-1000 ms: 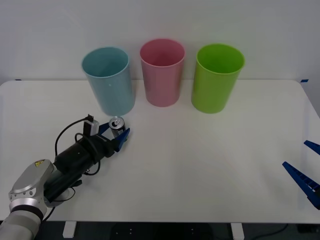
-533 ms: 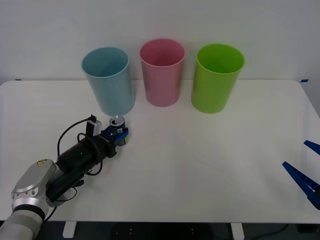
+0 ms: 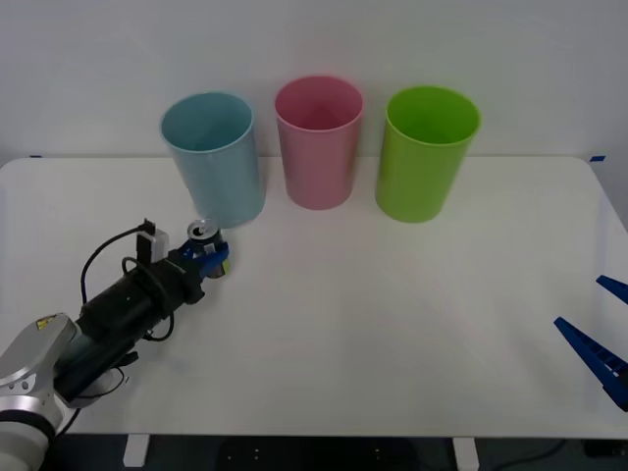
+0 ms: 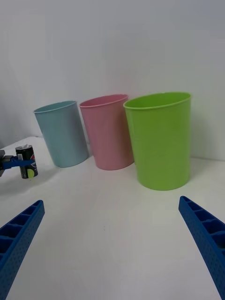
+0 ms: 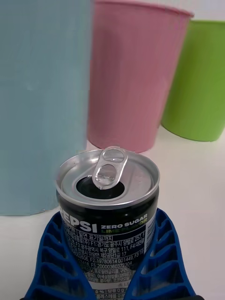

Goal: Grasp the object on the table and drop it into the matching bin: aluminum can to the light blue bin, PET bottle to the pink bin.

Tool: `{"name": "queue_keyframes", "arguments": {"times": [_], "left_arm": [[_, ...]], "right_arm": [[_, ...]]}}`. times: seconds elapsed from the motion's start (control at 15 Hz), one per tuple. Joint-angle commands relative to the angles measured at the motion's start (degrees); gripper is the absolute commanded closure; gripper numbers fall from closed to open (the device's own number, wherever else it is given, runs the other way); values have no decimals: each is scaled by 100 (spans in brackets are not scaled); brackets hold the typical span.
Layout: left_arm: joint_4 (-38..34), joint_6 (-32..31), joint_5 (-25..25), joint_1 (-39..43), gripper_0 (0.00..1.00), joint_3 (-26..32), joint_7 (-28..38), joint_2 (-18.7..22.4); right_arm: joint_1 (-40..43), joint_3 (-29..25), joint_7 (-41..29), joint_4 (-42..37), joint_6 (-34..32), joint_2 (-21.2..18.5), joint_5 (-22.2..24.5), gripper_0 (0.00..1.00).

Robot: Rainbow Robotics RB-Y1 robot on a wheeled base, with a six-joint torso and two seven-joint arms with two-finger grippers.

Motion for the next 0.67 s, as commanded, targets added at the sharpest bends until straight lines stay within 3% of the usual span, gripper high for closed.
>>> {"name": "queue_keyframes", "arguments": {"times": [0.07, 0.33, 0.67], "left_arm": [[-394, -12, 337, 342, 100, 4, 47, 305], [-912, -12, 846, 667, 100, 109, 74, 665], [-1228, -38, 996, 703, 100, 540, 241, 709]], "right_arm": [[0, 0, 0, 0, 0, 0, 0, 0], [0, 0, 0, 0, 0, 0, 0, 0], [0, 0, 0, 0, 0, 0, 0, 0]]}}
